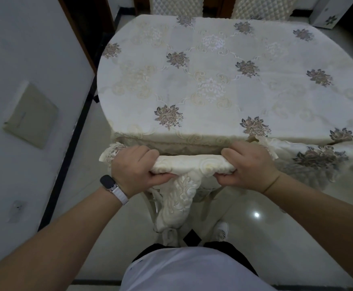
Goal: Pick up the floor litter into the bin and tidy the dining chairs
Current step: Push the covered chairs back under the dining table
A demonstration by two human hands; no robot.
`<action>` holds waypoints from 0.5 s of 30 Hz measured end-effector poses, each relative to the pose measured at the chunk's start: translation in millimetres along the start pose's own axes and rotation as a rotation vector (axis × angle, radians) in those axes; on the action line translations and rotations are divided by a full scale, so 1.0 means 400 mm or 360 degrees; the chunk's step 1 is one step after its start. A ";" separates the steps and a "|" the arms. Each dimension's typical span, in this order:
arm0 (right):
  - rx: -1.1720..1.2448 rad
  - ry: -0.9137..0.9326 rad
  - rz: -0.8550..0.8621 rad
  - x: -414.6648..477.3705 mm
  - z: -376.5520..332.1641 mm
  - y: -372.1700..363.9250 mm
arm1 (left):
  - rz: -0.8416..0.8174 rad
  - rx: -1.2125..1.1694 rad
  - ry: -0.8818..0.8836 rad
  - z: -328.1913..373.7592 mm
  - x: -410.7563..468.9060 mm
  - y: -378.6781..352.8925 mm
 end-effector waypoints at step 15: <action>-0.0057 0.0063 0.0016 -0.018 -0.064 -0.078 | -0.0099 -0.0094 -0.0116 -0.090 -0.050 -0.030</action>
Point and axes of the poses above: each hand's wrist, its own x-axis towards the middle knuckle, its own y-axis out of the back of the hand, z = x × y, the point moved 6 cm from there along x, towards the middle knuckle, and after that the axes turned 8 degrees about z, right-handed, at the moved point
